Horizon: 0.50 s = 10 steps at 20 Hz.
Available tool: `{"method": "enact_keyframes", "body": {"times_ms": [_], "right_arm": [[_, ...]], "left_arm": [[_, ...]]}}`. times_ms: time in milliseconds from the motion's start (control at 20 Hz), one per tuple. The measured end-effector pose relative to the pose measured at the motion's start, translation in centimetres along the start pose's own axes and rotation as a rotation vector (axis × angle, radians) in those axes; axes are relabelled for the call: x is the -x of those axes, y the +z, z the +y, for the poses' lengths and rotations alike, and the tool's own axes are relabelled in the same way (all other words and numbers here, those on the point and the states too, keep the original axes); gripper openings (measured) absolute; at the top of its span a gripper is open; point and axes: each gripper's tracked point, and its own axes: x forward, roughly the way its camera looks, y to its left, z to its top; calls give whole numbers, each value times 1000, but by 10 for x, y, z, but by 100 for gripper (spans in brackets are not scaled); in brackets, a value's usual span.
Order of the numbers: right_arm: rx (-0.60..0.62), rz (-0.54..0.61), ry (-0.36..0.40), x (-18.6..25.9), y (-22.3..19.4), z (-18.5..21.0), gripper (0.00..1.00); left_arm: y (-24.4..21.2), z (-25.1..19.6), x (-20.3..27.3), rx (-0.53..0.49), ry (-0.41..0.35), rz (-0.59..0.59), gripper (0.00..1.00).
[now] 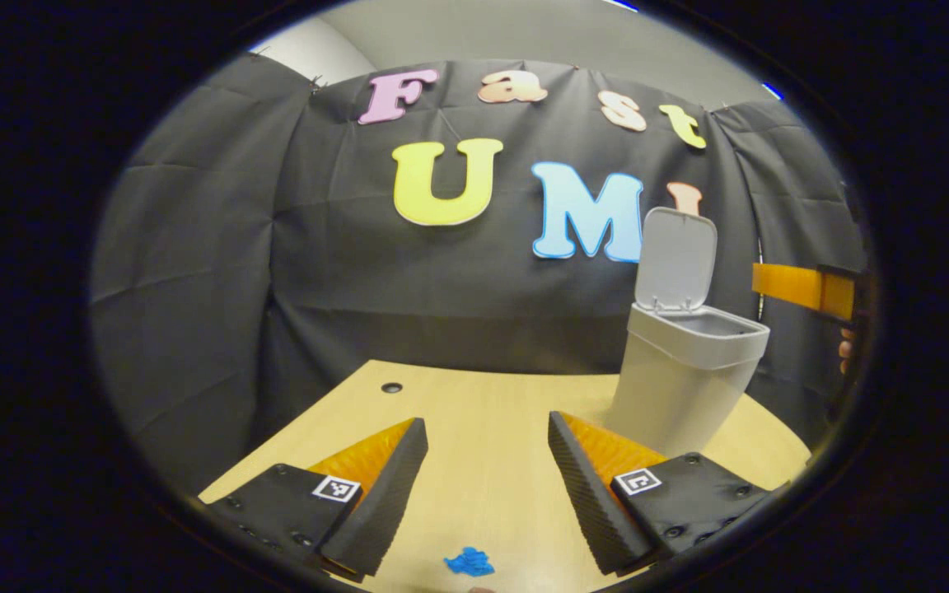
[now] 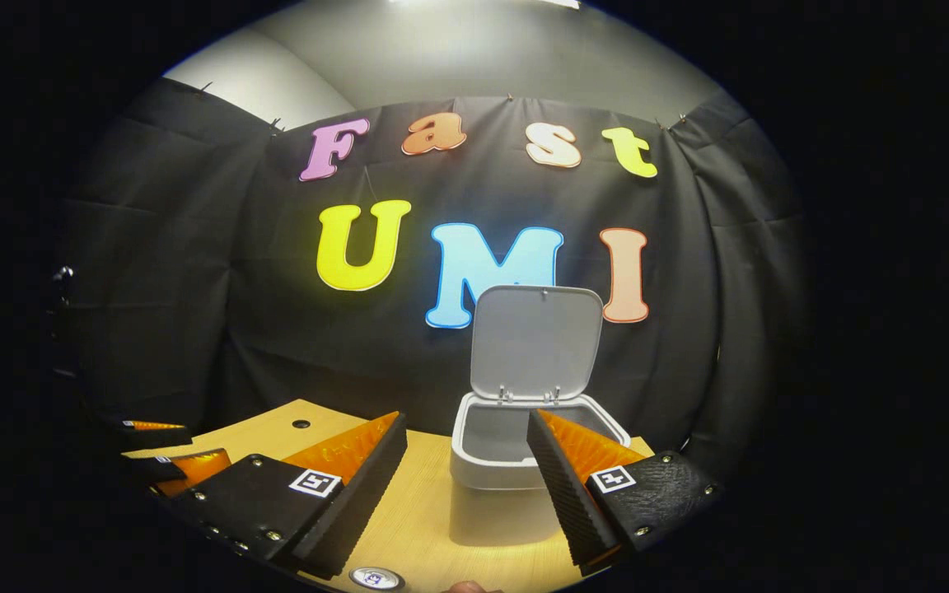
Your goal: Press the lid of the desktop garbage bin to open it, pick up the crumpled paper on the desktop and throw it into the bin, then pick up the pop can on the desktop and drop it into the bin, and finally close the garbage bin lid.
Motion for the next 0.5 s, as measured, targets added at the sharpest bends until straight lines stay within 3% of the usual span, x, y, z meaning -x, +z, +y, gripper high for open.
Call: {"method": "enact_keyframes", "body": {"times_ms": [100, 150, 300, 500], "right_arm": [[0, 17, -2, 5, -5, 3, 94], [-1, 24, -4, 7, -8, 5, 94], [-7, 54, -2, 13, -17, 13, 94], [1, 69, -27, 20, -23, 20, 95]], "left_arm": [[-24, 2, -2, -3, -6, 47, 97], [-36, 2, -2, -7, -12, 68, 100], [-70, 3, -2, -15, -35, 122, 97], [-117, 14, -5, -21, -56, 205, 100]]}}
